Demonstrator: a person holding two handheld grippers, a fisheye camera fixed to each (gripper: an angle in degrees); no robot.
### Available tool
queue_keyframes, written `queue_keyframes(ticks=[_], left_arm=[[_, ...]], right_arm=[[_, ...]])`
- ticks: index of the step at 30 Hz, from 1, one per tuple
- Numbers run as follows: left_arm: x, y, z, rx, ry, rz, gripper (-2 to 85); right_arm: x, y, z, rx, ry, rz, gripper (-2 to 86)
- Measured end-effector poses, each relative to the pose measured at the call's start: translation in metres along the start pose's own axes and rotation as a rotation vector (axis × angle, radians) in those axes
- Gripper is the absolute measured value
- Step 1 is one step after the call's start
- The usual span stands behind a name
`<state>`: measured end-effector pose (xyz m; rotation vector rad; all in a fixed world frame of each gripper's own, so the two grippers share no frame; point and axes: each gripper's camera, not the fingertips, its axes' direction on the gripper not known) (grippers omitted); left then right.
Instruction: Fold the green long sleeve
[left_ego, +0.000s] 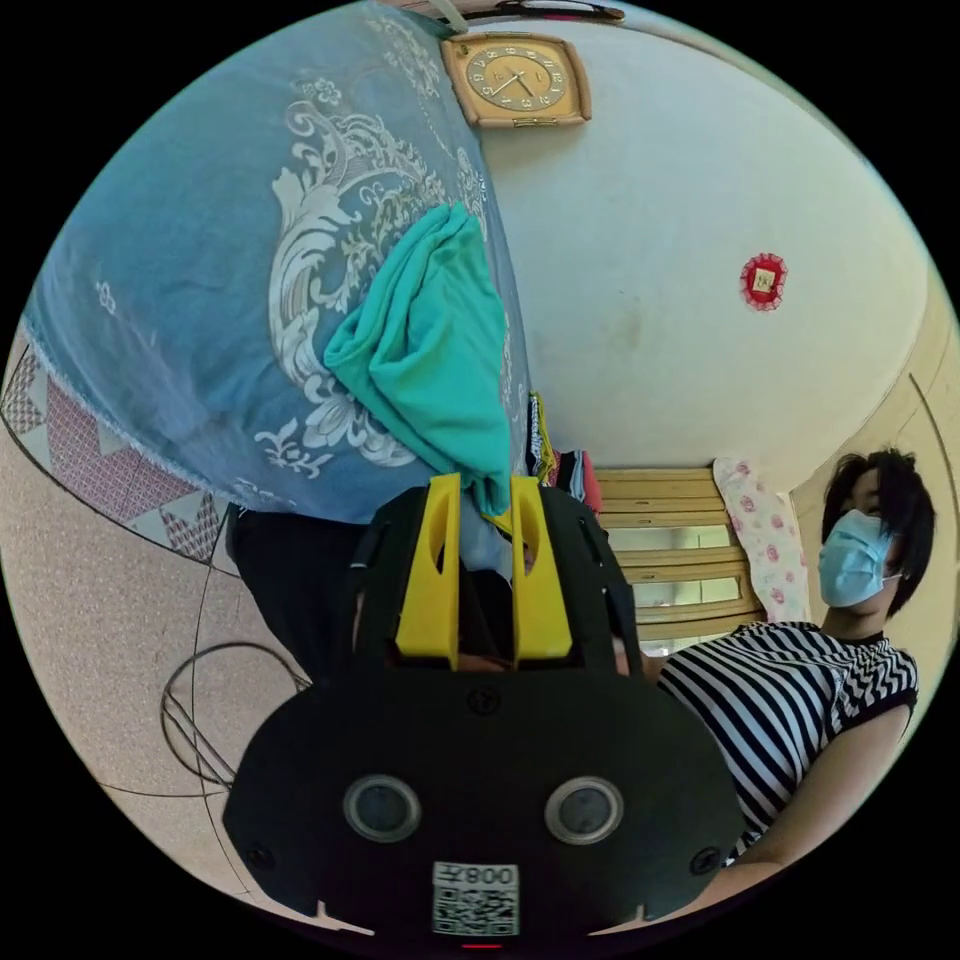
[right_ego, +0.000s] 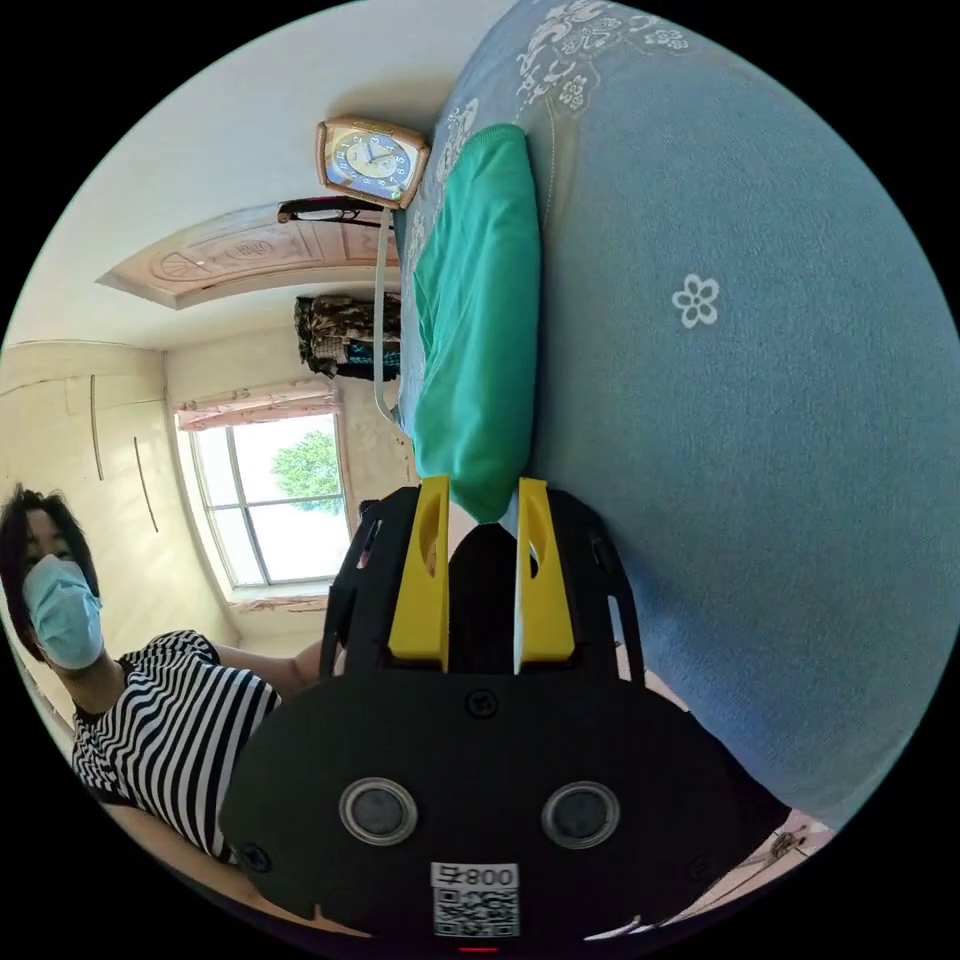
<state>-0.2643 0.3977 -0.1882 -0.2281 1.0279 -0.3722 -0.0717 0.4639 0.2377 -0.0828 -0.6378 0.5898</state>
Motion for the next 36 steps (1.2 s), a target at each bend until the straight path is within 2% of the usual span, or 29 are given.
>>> queue_keyframes(ticks=[8, 19, 29, 36], left_arm=[[-0.025, 0.01, -0.018, -0.034, 0.086, -0.051, 9.6], [-0.05, 0.027, -0.045, 0.037, 0.248, -0.111, 14.0], [-0.075, 0.039, -0.069, 0.24, 0.43, -0.169, 17.1], [-0.088, 0.044, -0.086, 0.358, 0.459, -0.213, 17.3]], right_arm=[[0.013, -0.002, -0.009, 0.033, -0.089, 0.053, 6.3], [-0.045, -0.006, -0.021, 0.009, -0.06, -0.063, 2.6], [-0.081, -0.002, -0.024, 0.004, -0.041, -0.117, 2.2], [-0.096, 0.006, -0.025, 0.017, -0.057, -0.131, 2.1]])
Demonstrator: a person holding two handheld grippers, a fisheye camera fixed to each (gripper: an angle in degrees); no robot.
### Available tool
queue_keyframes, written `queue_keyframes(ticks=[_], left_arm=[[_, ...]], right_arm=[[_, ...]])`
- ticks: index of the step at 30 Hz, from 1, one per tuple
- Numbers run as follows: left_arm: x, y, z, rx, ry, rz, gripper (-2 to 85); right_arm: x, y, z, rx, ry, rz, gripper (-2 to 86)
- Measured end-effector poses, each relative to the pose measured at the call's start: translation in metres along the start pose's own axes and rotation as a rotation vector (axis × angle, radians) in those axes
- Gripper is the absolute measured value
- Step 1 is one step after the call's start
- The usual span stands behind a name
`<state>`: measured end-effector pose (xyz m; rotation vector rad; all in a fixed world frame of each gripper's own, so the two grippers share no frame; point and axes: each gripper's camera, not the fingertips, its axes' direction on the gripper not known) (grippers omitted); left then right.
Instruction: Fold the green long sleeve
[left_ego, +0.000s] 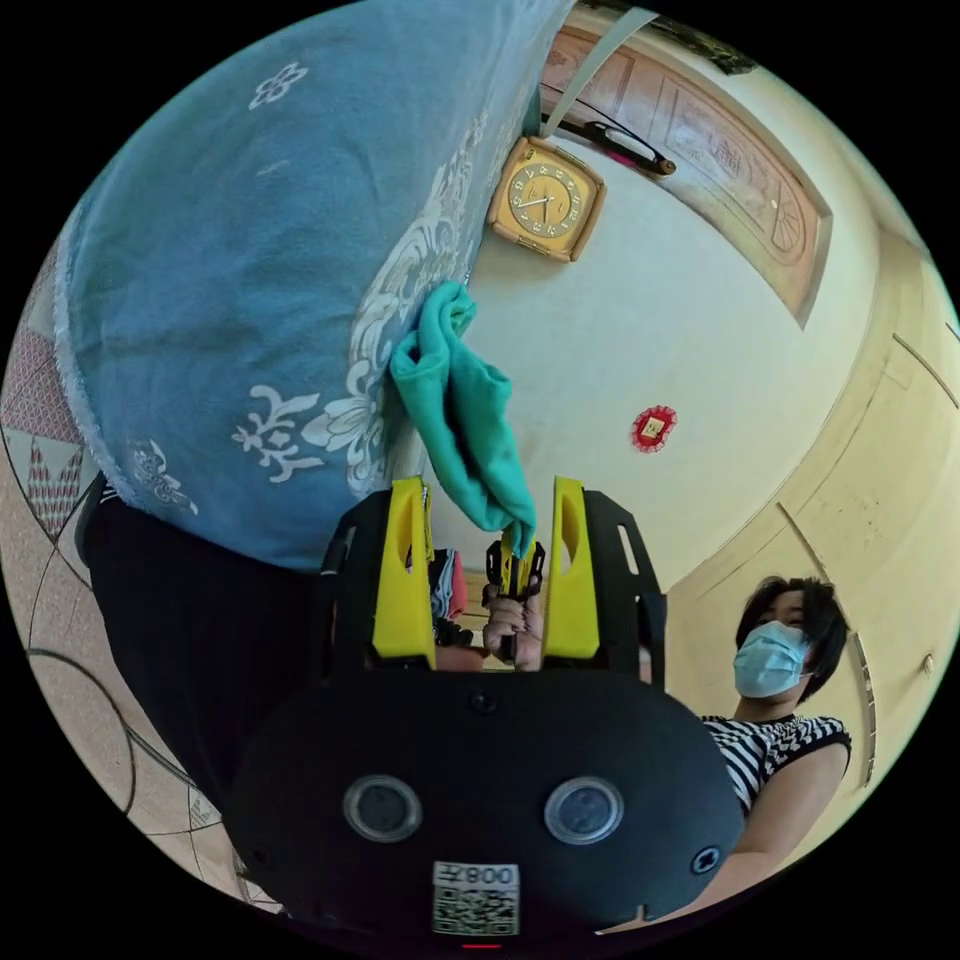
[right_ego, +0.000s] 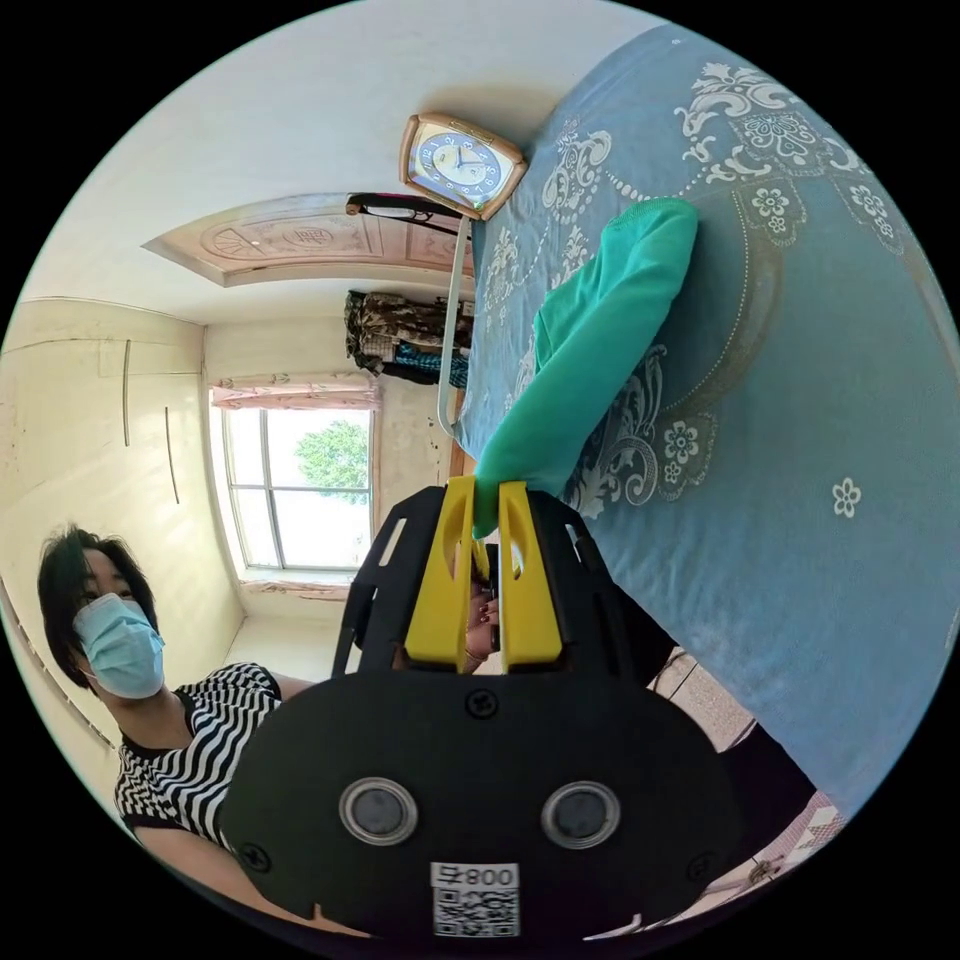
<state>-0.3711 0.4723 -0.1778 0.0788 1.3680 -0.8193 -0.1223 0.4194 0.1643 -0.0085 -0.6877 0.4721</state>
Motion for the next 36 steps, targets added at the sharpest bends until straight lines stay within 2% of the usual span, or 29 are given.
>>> queue_keyframes(ticks=[7, 12, 17, 27, 36], left_arm=[[-0.006, 0.0, -0.004, 0.094, -0.005, -0.006, 16.3], [-0.005, 0.002, 0.005, 0.088, -0.086, -0.001, 10.2], [-0.004, 0.021, 0.021, 0.061, -0.157, 0.001, 4.6], [0.016, 0.087, 0.06, -0.051, -0.196, 0.091, 3.7], [0.042, 0.151, 0.125, -0.137, -0.124, 0.237, 3.6]], right_arm=[[-0.01, 0.012, -0.001, -0.004, 0.006, -0.005, 2.4], [-0.012, 0.03, -0.007, 0.0, 0.007, 0.008, 2.7], [-0.014, 0.05, -0.015, 0.001, 0.016, 0.018, 2.9], [-0.023, 0.132, -0.063, 0.019, 0.016, 0.03, 2.0], [-0.063, 0.217, -0.116, 0.091, -0.043, -0.044, 1.6]])
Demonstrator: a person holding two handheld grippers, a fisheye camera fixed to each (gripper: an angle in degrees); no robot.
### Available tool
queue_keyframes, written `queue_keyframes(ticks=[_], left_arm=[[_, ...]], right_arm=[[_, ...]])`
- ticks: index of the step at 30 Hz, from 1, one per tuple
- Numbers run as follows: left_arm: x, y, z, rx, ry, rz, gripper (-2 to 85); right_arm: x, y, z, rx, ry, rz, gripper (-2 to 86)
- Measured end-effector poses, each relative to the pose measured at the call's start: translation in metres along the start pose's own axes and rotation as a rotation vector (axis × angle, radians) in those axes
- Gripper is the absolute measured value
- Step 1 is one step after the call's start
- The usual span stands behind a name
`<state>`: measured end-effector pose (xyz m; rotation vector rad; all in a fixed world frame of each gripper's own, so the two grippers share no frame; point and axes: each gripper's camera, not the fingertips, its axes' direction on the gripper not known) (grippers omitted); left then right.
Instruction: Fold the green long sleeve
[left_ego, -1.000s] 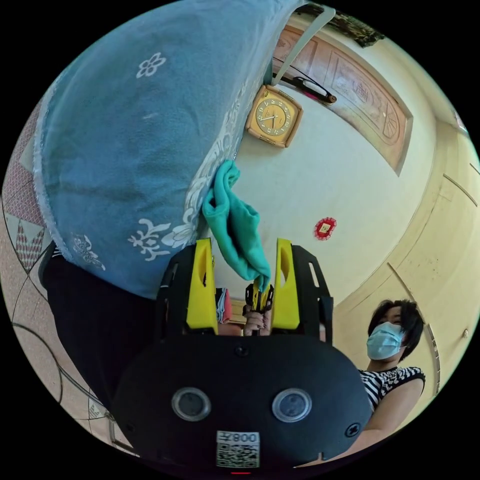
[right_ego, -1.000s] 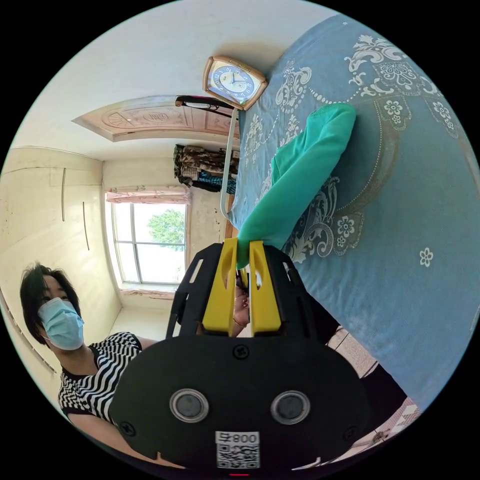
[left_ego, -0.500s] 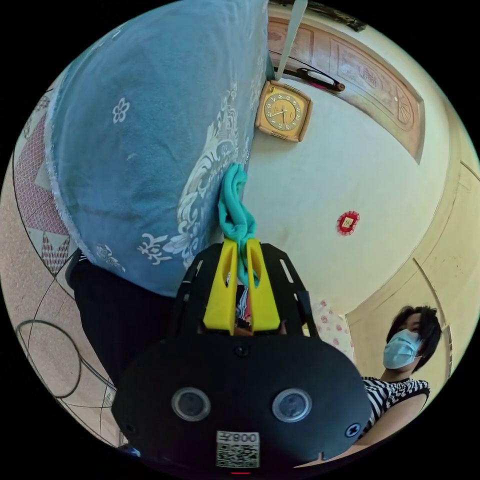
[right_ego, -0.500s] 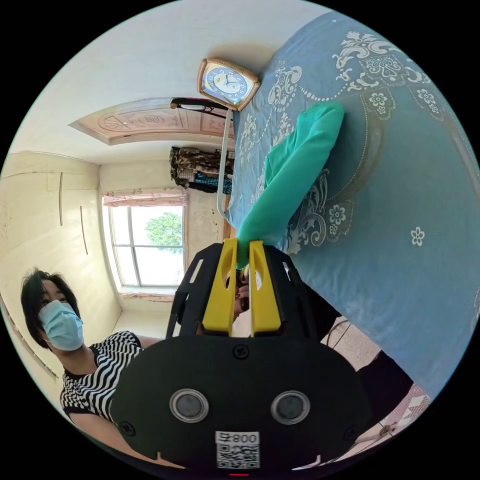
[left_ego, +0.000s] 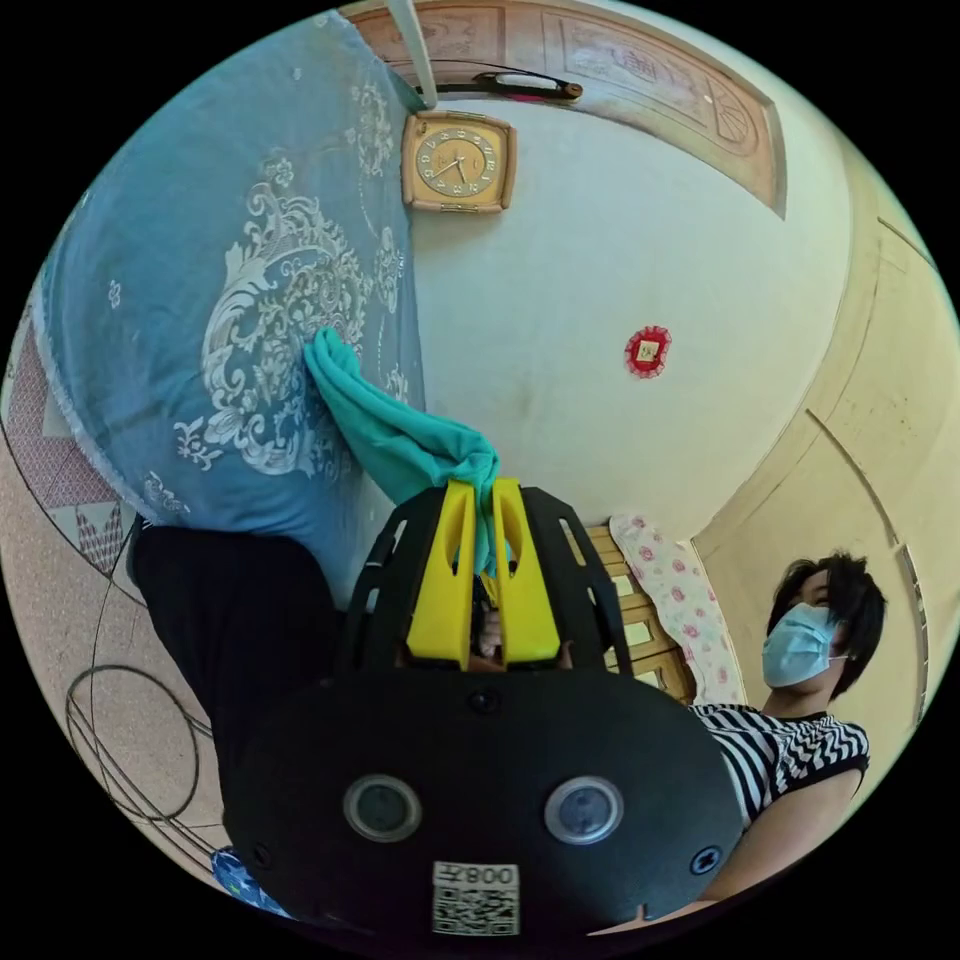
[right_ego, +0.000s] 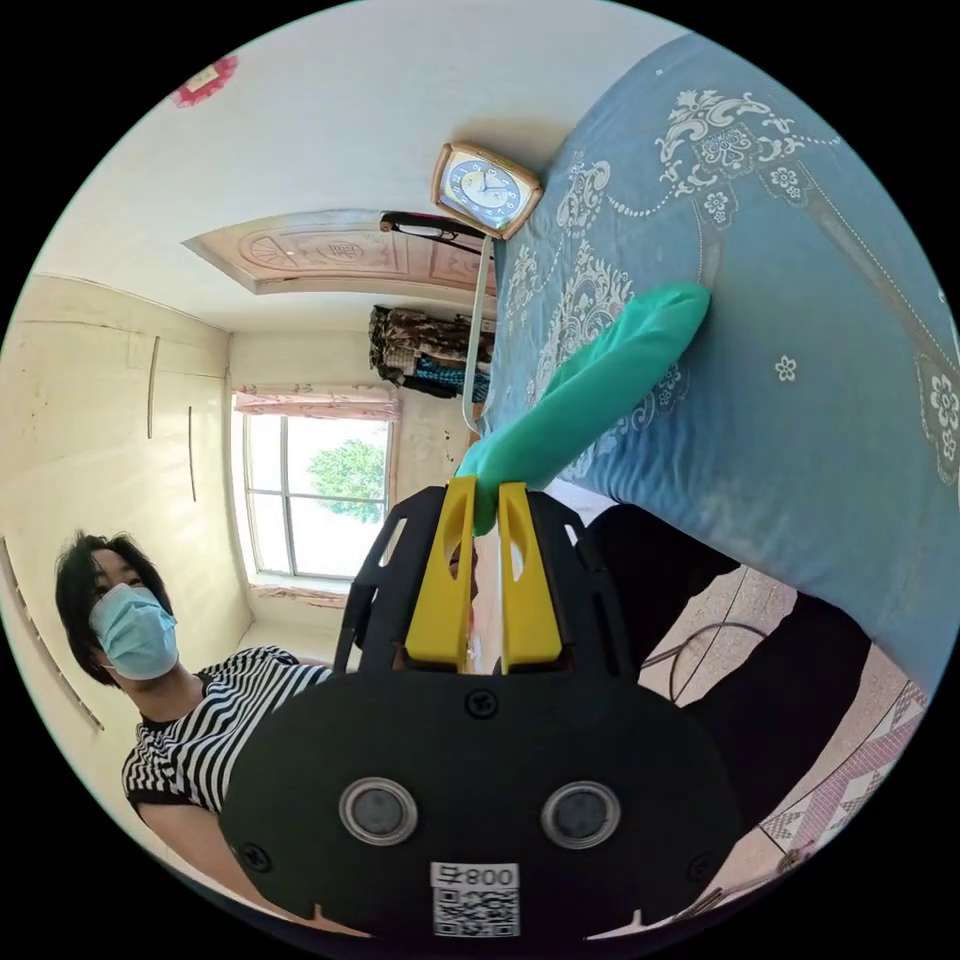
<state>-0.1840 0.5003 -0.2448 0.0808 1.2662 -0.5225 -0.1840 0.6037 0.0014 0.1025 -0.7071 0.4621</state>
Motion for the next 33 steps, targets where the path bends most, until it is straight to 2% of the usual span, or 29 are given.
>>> queue_keyframes(ticks=[8, 15, 24, 33], left_arm=[[0.036, 0.042, 0.094, -0.098, 0.081, 0.157, 3.4], [0.037, 0.082, 0.185, -0.208, 0.129, 0.211, 3.4], [0.014, 0.129, 0.323, -0.372, 0.156, 0.249, 3.4], [-0.044, 0.157, 0.478, -0.525, 0.137, 0.225, 3.4]], right_arm=[[-0.056, 0.071, -0.072, 0.086, -0.043, -0.13, 1.2], [-0.089, 0.149, -0.148, 0.197, -0.065, -0.205, 1.0], [-0.11, 0.228, -0.236, 0.322, -0.065, -0.251, 1.2], [-0.113, 0.27, -0.32, 0.43, -0.053, -0.234, 1.3]])
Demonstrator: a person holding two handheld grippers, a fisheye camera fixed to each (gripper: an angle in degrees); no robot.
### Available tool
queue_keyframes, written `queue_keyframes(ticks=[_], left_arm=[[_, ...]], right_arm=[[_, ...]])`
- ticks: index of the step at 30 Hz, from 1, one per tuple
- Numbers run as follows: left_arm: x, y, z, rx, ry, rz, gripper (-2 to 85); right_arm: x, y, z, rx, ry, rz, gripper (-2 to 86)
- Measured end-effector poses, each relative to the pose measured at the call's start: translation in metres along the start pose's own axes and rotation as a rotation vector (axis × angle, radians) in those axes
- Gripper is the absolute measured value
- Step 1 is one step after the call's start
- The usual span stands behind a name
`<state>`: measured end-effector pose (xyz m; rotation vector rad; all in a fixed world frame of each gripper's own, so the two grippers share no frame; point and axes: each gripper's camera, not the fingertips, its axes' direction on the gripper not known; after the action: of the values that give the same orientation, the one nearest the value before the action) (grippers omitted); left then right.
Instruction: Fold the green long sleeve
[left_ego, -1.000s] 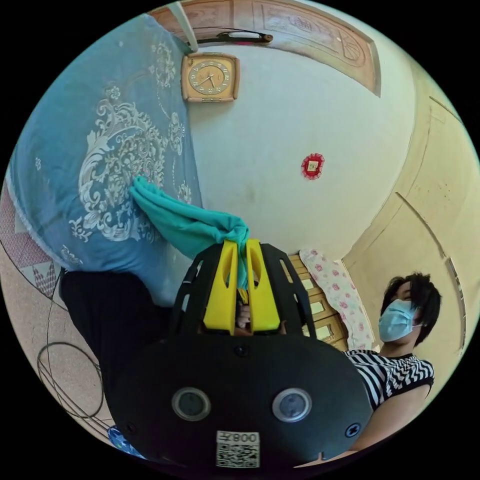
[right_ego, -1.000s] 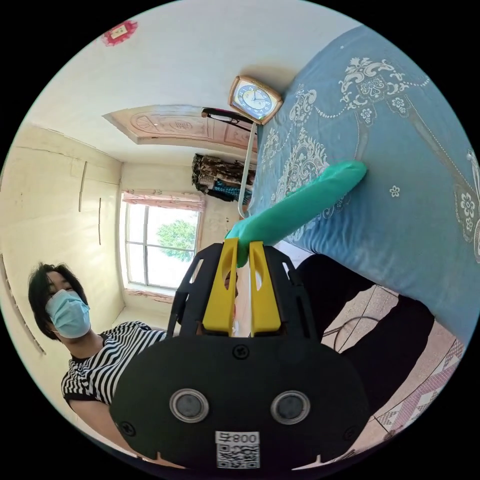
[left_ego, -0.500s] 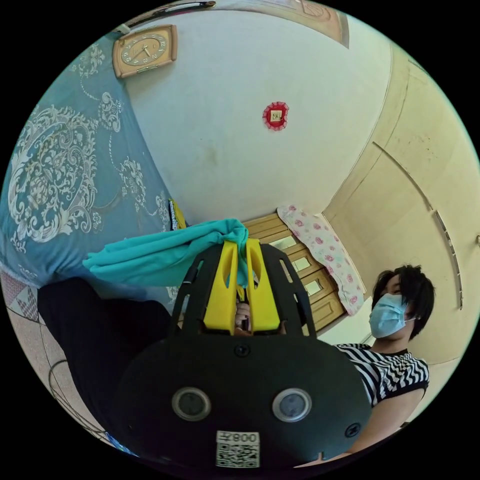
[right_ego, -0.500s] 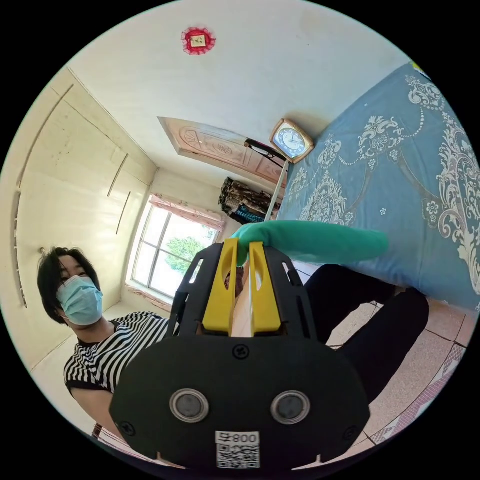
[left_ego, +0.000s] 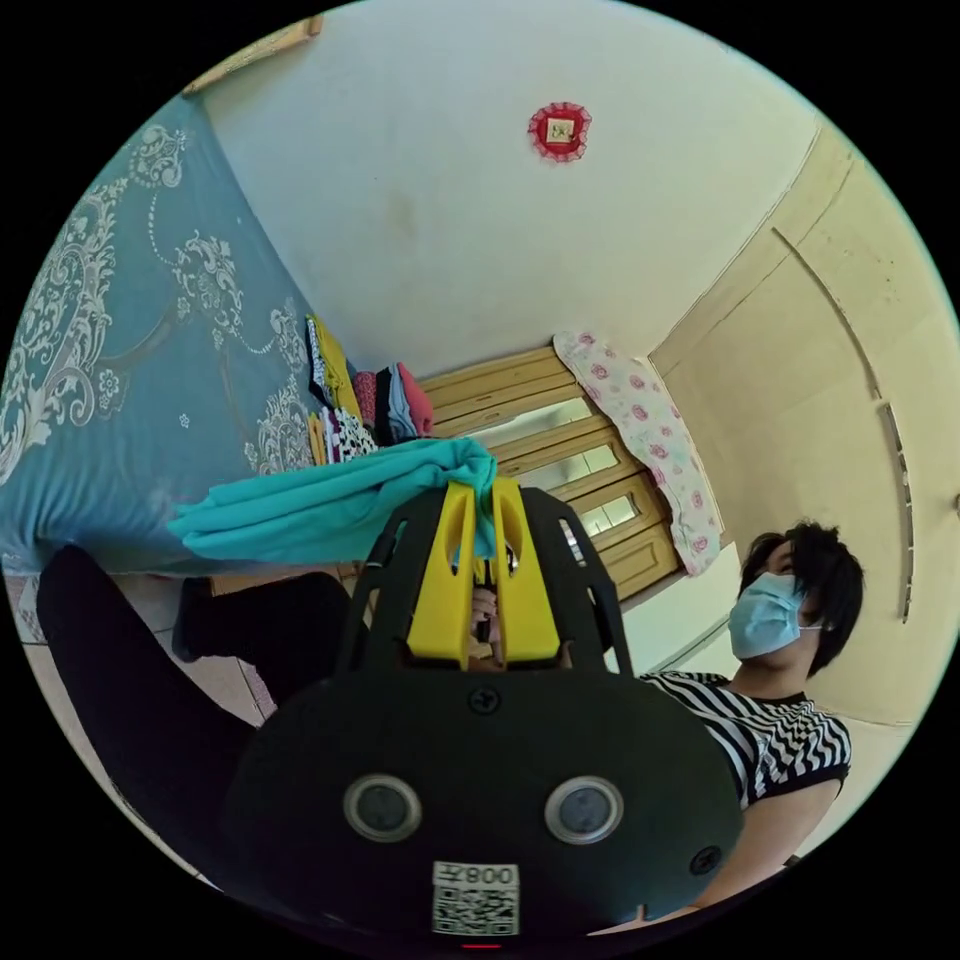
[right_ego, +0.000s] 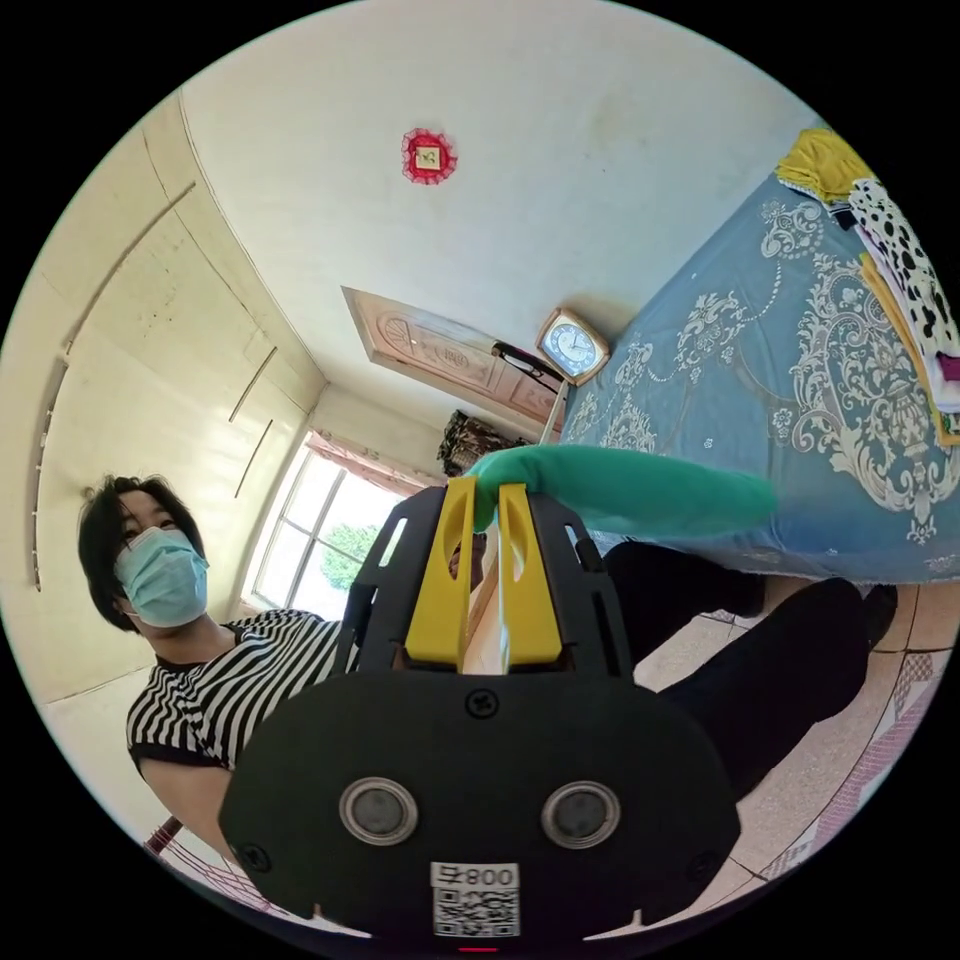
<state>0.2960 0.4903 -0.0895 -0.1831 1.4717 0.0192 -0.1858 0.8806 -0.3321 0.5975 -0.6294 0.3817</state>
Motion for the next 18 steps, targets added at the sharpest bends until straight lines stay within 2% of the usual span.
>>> queue_keyframes(ticks=[7, 10, 13, 18], left_arm=[[-0.097, -0.055, 0.123, -0.099, -0.037, -0.078, 3.4], [-0.144, -0.096, 0.179, -0.123, -0.057, -0.104, 3.4], [-0.189, -0.154, 0.238, -0.111, -0.058, -0.092, 3.4], [-0.232, -0.27, 0.343, -0.083, -0.019, 0.048, 3.5]], right_arm=[[0.014, -0.043, -0.061, 0.035, 0.053, 0.065, 1.4], [0.027, -0.095, -0.084, 0.018, 0.094, 0.089, 1.6], [0.036, -0.176, -0.103, -0.011, 0.138, 0.068, 1.6], [0.024, -0.364, -0.147, -0.015, 0.184, -0.053, 1.6]])
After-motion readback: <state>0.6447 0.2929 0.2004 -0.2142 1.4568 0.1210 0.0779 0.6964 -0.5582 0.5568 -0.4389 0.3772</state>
